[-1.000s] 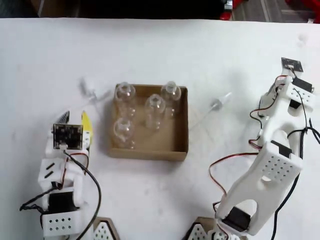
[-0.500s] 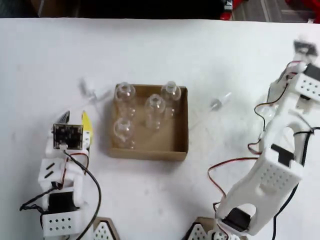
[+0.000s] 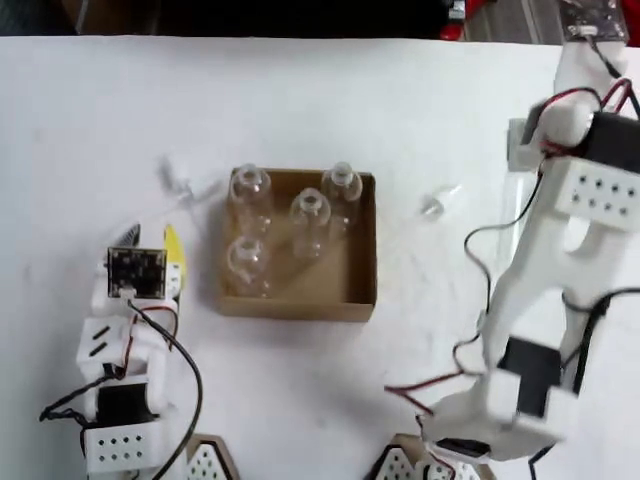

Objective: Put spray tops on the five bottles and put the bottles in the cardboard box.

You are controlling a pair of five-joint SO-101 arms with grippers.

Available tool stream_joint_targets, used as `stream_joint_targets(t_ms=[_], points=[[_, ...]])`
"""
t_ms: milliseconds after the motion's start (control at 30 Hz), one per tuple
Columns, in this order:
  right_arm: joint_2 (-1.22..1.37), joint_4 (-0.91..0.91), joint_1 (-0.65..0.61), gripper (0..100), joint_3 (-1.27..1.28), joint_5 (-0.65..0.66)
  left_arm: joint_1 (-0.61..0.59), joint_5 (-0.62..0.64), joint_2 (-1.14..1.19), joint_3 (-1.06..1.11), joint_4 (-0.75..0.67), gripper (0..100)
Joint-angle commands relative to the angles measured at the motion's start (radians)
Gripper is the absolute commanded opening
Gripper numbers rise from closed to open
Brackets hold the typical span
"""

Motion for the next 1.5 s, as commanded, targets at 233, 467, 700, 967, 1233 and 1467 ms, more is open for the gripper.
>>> stream_joint_targets(t_ms=[233, 467, 700, 967, 1233, 1467], points=[[-0.570, -0.024, -0.314, 1.6, 0.446, 0.003, 0.010, -0.014, -0.012, -0.002, 0.009, 13], [-0.858, -0.424, -0.426, 1.6, 0.890, 0.002, 0.010, -0.014, -0.012, -0.002, 0.011, 13], [-1.096, -0.829, -0.519, 1.6, 1.264, -0.003, 0.010, -0.014, -0.012, -0.002, 0.009, 13], [-1.270, -1.283, -0.615, 1.6, 1.695, -0.247, 0.012, -0.014, -0.012, -0.002, 0.008, 13], [-1.431, -1.710, -0.661, 1.6, 2.153, -0.267, 0.012, -0.014, -0.012, -0.002, 0.005, 13], [-1.670, -1.727, -0.687, 1.6, 2.340, -0.264, 0.012, -0.014, -0.012, -0.002, 0.005, 13]])
